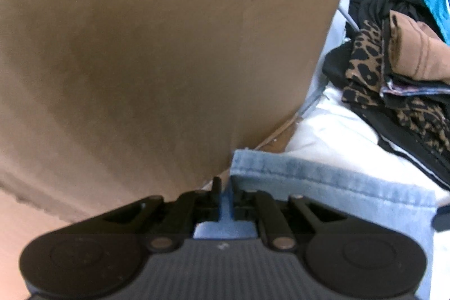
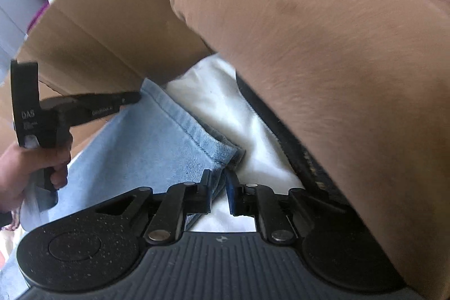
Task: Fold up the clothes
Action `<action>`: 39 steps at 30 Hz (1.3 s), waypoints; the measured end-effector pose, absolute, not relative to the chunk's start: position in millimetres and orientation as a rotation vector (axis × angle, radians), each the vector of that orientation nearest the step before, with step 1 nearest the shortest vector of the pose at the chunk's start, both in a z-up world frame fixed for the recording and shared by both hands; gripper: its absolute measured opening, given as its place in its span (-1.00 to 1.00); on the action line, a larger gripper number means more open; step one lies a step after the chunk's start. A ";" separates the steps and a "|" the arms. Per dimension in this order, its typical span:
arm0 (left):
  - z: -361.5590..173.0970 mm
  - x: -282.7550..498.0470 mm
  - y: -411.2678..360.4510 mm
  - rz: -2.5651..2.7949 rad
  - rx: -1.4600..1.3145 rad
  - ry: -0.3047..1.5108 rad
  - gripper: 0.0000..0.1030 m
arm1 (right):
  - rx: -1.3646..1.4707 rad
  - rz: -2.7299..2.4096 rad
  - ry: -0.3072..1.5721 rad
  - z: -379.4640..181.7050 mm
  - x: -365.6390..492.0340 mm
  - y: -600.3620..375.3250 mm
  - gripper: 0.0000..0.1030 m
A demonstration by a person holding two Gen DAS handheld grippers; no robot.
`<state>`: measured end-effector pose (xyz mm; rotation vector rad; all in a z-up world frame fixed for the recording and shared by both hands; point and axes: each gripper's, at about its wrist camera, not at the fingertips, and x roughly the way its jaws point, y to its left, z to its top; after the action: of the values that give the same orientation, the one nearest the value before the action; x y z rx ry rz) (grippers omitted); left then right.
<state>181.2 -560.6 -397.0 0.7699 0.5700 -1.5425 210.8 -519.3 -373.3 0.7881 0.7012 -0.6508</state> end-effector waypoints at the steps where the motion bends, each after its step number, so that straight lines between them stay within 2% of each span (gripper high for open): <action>1: -395.1 179.9 -555.9 -1.545 0.770 0.573 -0.48 | 0.790 -0.646 0.701 -370.3 206.9 -520.0 -0.59; 6: -378.5 167.4 -517.8 -1.589 0.810 0.538 -0.12 | 0.738 -0.597 0.724 -353.5 191.3 -507.3 -0.36; 11: -360.6 176.1 -464.4 -1.629 0.816 0.537 0.12 | 0.683 -0.560 0.738 -342.3 183.6 -497.5 -0.30; 15: -351.5 180.1 -428.6 -1.639 0.819 0.562 0.13 | 0.630 -0.536 0.737 -336.7 185.1 -490.7 -0.23; 29: -339.8 189.8 -306.1 -1.471 0.772 0.737 0.14 | 0.546 -0.357 0.761 -333.9 200.9 -468.0 -0.23; 30: -341.5 188.2 -298.1 -1.457 0.770 0.750 0.15 | 0.539 -0.342 0.766 -334.3 202.0 -465.7 -0.23; 33: -348.0 182.3 -276.6 -1.422 0.771 0.780 0.36 | 0.546 -0.316 0.790 -340.5 203.9 -461.9 -0.23; 39: -366.7 167.0 -248.7 -1.371 0.822 0.808 0.36 | 0.562 -0.299 0.822 -354.6 204.4 -463.6 -0.23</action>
<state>167.0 -248.7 -366.7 0.8222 0.8077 -1.3711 204.4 -463.6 -354.6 0.5617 0.8216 -0.2994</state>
